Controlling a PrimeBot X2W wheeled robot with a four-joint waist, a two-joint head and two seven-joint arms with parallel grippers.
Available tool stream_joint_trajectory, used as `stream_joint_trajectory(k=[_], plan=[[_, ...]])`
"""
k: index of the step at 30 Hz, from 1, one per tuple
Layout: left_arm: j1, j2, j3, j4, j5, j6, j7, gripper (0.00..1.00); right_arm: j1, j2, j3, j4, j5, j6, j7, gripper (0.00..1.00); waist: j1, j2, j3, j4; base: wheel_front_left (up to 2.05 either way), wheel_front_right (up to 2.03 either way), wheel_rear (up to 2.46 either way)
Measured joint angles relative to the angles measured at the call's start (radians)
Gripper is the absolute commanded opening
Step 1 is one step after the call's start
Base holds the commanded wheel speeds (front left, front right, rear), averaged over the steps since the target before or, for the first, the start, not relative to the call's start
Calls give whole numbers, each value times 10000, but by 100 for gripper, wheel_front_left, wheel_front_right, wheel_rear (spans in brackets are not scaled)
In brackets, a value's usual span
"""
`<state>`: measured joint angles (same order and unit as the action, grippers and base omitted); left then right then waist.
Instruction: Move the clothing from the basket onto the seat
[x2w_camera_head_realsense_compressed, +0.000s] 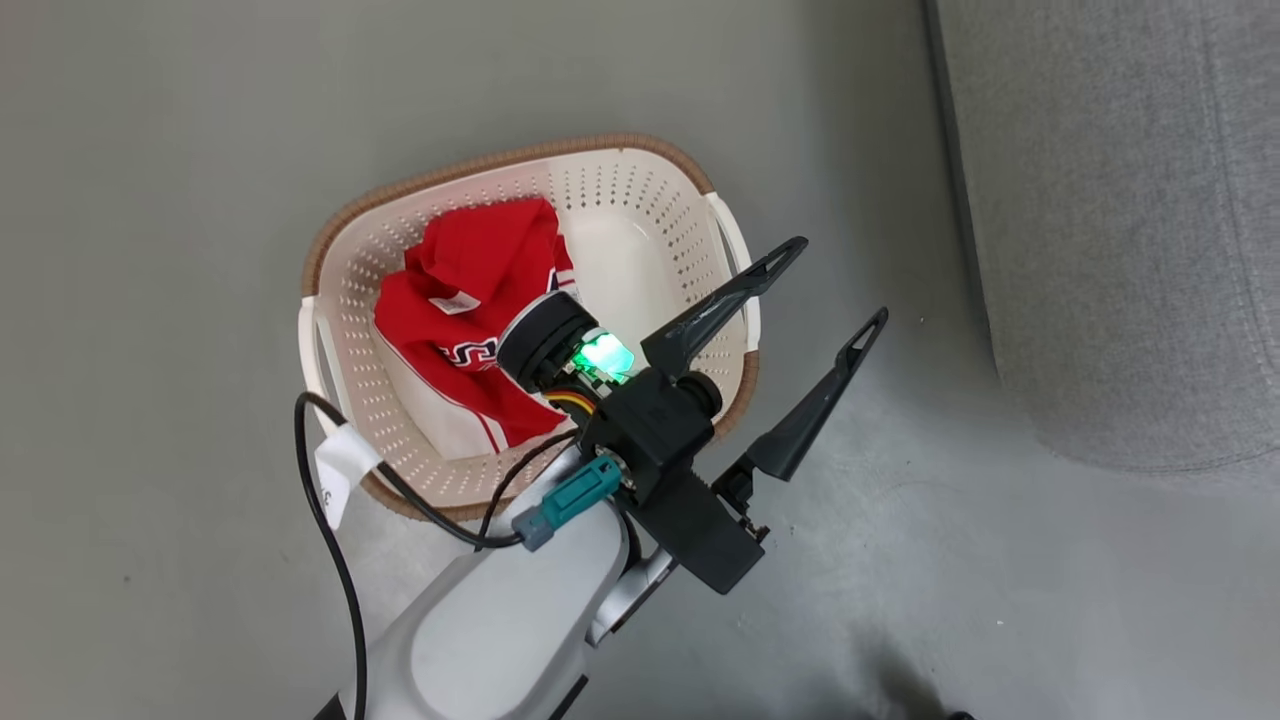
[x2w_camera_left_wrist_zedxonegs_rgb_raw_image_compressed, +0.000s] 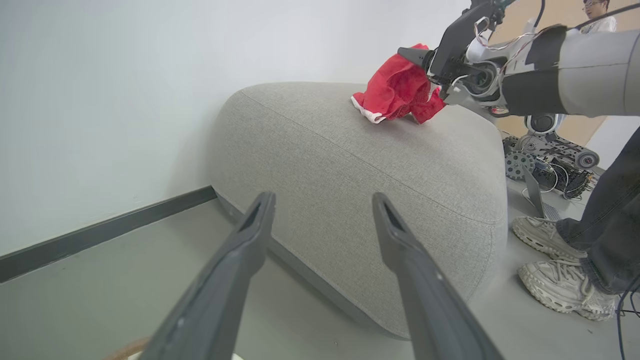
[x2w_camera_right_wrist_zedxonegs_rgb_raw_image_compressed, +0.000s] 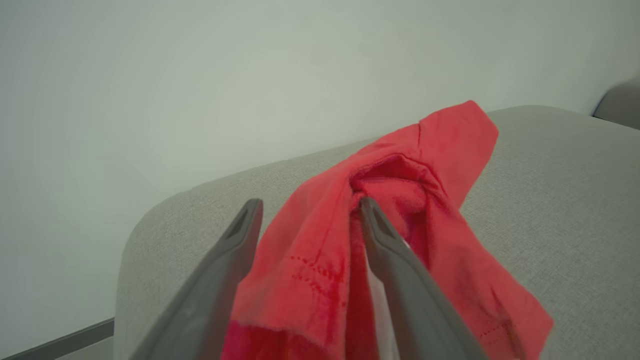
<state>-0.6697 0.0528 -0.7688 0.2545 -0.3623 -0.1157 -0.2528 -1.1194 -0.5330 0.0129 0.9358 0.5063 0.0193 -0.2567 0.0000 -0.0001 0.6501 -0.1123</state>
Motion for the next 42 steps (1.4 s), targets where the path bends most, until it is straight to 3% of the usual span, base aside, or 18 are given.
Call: stream_joint_trajectory(k=[10,20,42], plan=[[115,-6,33,211,-441,0,0,100,1113,577,221,67,-140,385,0,100,-1,0,-1020,84,0,0,0],[598,-10,107,512,-794,0,0,100,2152,1260,242,-121,-226,439,0,100,-2,-1,-2189,209,0,0,0],[2166,-54,1565,1195,-1104,380,2,100,5037,2495,738,-2186,-740,825,2,100,0,0,-4342,597,0,0,0]])
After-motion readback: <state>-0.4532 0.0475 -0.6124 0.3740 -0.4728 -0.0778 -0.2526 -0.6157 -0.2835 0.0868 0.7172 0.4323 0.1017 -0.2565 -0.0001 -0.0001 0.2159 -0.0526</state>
